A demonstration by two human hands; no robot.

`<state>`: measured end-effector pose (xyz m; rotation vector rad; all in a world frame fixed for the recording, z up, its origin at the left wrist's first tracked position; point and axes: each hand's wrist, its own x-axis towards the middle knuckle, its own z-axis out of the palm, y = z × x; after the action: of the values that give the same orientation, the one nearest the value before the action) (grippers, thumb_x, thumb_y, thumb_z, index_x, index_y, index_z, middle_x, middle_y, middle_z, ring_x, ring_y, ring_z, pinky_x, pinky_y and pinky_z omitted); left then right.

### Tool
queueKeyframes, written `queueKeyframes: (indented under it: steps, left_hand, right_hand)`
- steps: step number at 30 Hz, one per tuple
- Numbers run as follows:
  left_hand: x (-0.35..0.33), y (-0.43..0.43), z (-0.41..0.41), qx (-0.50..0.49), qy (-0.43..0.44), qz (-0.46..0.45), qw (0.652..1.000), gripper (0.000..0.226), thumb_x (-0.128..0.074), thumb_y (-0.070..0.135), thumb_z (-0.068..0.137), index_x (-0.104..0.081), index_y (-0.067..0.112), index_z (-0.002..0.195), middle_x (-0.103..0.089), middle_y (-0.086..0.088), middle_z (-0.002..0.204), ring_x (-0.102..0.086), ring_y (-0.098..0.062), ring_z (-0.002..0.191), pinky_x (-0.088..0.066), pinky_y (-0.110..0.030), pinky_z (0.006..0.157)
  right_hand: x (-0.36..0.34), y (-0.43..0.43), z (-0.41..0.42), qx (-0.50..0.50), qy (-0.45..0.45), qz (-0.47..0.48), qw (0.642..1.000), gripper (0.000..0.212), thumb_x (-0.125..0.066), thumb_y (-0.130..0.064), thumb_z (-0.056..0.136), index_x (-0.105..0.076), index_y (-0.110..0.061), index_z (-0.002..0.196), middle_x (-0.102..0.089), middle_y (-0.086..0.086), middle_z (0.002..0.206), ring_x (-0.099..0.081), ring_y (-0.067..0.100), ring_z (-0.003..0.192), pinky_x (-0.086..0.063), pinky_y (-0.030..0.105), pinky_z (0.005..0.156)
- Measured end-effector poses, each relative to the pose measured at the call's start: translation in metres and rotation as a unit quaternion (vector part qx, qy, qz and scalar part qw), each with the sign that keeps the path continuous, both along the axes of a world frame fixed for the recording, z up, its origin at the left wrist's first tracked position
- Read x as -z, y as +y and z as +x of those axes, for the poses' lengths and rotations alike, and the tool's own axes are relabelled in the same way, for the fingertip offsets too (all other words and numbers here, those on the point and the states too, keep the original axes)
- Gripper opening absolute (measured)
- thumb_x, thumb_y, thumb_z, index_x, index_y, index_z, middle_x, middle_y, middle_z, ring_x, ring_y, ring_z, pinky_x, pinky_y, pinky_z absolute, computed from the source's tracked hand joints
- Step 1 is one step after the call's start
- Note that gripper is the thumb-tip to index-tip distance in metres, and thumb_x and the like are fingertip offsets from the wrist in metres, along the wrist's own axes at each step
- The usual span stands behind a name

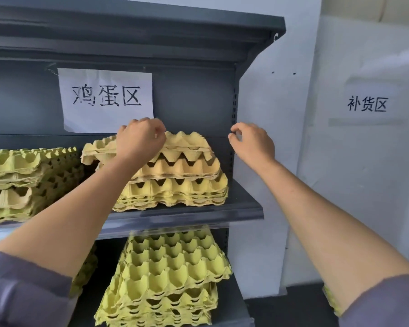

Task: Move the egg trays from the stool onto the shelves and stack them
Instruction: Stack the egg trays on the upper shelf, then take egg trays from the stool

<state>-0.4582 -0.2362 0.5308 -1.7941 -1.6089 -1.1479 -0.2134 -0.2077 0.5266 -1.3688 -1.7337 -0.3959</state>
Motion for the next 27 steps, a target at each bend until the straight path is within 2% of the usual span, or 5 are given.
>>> queueKeyframes:
  steps: [8,10,17,25,27]
  left_hand:
    - [0.02,-0.004,0.169,0.108,0.069,0.039,0.991,0.018,-0.049,0.017,0.088,-0.064,0.012,0.095,-0.068,-0.009,0.093,-0.057,-0.034,0.088,-0.047,-0.041,0.075]
    - [0.035,-0.003,0.223,0.142,0.085,0.032,0.986,0.017,-0.051,0.017,0.087,-0.064,0.01,0.096,-0.067,-0.01,0.092,-0.056,-0.036,0.088,-0.044,-0.04,0.074]
    - [0.1,0.023,0.357,0.227,0.11,-0.067,0.965,0.017,-0.046,0.02,0.09,-0.06,0.016,0.099,-0.066,-0.002,0.09,-0.056,-0.028,0.087,-0.036,-0.029,0.067]
    - [0.197,0.111,0.485,0.285,0.134,-0.225,0.922,0.024,-0.043,0.028,0.093,-0.056,0.021,0.112,-0.065,0.001,0.105,-0.058,-0.026,0.099,-0.045,-0.032,0.08]
    - [0.216,0.139,0.515,0.294,0.14,-0.261,0.909,0.025,-0.042,0.03,0.093,-0.055,0.024,0.113,-0.064,0.002,0.109,-0.058,-0.024,0.102,-0.044,-0.03,0.078]
  right_hand:
    - [0.026,-0.037,0.157,0.096,-0.075,-0.014,0.992,0.032,-0.046,-0.031,0.094,-0.06,-0.022,0.121,-0.062,0.006,0.12,-0.054,0.033,0.11,-0.043,0.037,0.085]
    - [0.039,-0.046,0.208,0.124,-0.098,-0.023,0.987,0.032,-0.044,-0.031,0.094,-0.06,-0.021,0.121,-0.062,0.007,0.119,-0.054,0.034,0.109,-0.043,0.039,0.085]
    - [0.103,-0.048,0.347,0.175,-0.104,-0.093,0.975,0.032,-0.043,-0.029,0.096,-0.06,-0.02,0.122,-0.064,0.003,0.116,-0.055,0.03,0.109,-0.043,0.037,0.086]
    - [0.206,0.012,0.46,0.206,-0.115,-0.222,0.946,0.033,-0.043,-0.03,0.097,-0.059,-0.022,0.125,-0.062,0.002,0.121,-0.055,0.028,0.109,-0.043,0.034,0.082]
    - [0.227,0.031,0.483,0.214,-0.108,-0.257,0.936,0.033,-0.043,-0.028,0.097,-0.059,-0.021,0.125,-0.062,0.003,0.121,-0.056,0.028,0.109,-0.044,0.034,0.081]
